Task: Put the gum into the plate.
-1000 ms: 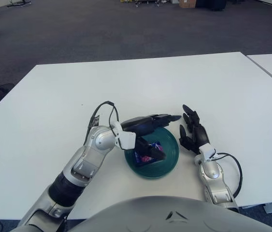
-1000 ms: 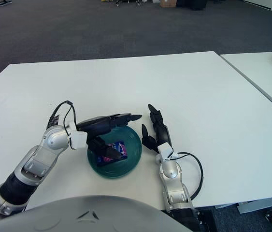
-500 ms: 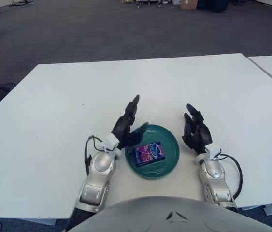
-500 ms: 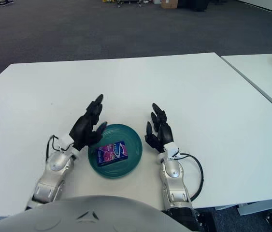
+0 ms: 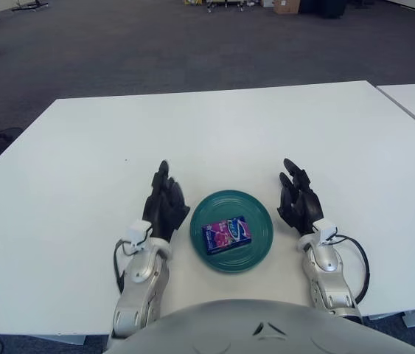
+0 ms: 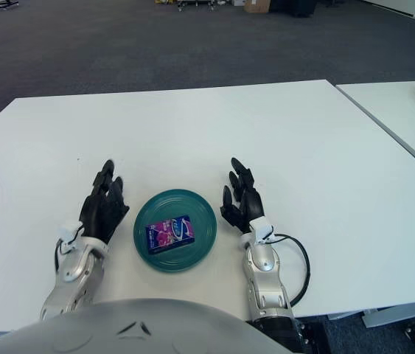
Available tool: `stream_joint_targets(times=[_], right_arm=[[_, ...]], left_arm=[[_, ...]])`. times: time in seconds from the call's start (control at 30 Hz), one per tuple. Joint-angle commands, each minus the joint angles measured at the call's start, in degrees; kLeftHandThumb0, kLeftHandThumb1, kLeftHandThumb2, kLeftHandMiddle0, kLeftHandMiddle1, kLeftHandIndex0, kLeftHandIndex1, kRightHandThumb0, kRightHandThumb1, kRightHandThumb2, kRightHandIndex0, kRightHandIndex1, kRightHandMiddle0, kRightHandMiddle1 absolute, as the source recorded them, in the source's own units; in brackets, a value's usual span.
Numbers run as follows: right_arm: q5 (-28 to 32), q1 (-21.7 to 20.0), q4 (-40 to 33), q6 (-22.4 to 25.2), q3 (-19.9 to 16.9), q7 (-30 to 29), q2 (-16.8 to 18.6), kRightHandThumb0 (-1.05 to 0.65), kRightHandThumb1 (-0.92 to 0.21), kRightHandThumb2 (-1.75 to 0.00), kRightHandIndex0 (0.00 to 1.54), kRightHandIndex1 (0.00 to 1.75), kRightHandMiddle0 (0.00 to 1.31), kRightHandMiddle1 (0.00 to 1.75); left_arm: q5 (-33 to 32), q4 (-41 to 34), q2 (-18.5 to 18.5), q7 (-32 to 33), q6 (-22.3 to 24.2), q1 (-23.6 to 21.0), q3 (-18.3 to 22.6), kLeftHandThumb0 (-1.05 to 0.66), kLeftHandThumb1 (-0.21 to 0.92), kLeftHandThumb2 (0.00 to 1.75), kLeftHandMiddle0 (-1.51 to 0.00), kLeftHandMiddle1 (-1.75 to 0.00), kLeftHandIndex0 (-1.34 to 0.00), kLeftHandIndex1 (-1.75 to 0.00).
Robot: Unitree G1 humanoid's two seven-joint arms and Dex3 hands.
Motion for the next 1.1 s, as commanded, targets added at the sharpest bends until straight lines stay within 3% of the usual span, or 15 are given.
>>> stream_joint_targets(times=[0.0, 0.1, 0.23, 0.6, 1.07], right_arm=[[0.0, 3.1, 3.1, 4.5, 0.1, 0.2, 0.0, -0.73, -0.92, -0.82, 0.21, 0.00, 0.00, 0.40], [0.3, 3.2, 3.0, 4.3, 0.2, 0.7, -0.1, -0.74, -0.92, -0.83, 0.21, 0.00, 0.00, 0.40], [1.1, 3.6, 2.5, 3.9, 0.4, 1.5, -0.1, -0.74, -0.92, -0.82, 0.20, 0.00, 0.00, 0.41], [3.1, 4.8, -0.3, 4.8, 1.0, 5.1, -1.0, -0.73, -0.92, -0.85, 0.16, 0.00, 0.00, 0.34], [3.4, 6.2, -3.1, 8.7, 1.6, 7.5, -2.4, -0.76, -0.92, -0.91, 0.10, 0.00, 0.00, 0.19]], left_arm=[[0.1, -0.8, -2.2, 1.3, 0.4, 0.7, -1.5, -1.05, 0.92, 1.00, 0.00, 0.00, 0.00, 0.00], [0.4, -0.2, -2.3, 1.5, -1.4, 2.8, -2.9, -1.05, 0.92, 1.01, 0.00, 0.00, 0.00, 0.00], [-0.4, -1.0, -1.8, 1.5, 0.1, 4.0, -3.7, -1.05, 0.92, 1.04, 0.00, 0.00, 0.00, 0.00], [-2.4, -1.5, 2.5, -1.5, 3.0, 6.7, -1.7, -1.05, 0.92, 1.13, 0.00, 0.00, 0.00, 0.00], [-1.9, 2.3, 2.9, -3.4, -0.4, 8.5, -2.1, -1.05, 0.92, 1.18, 0.00, 0.00, -0.03, -0.02]])
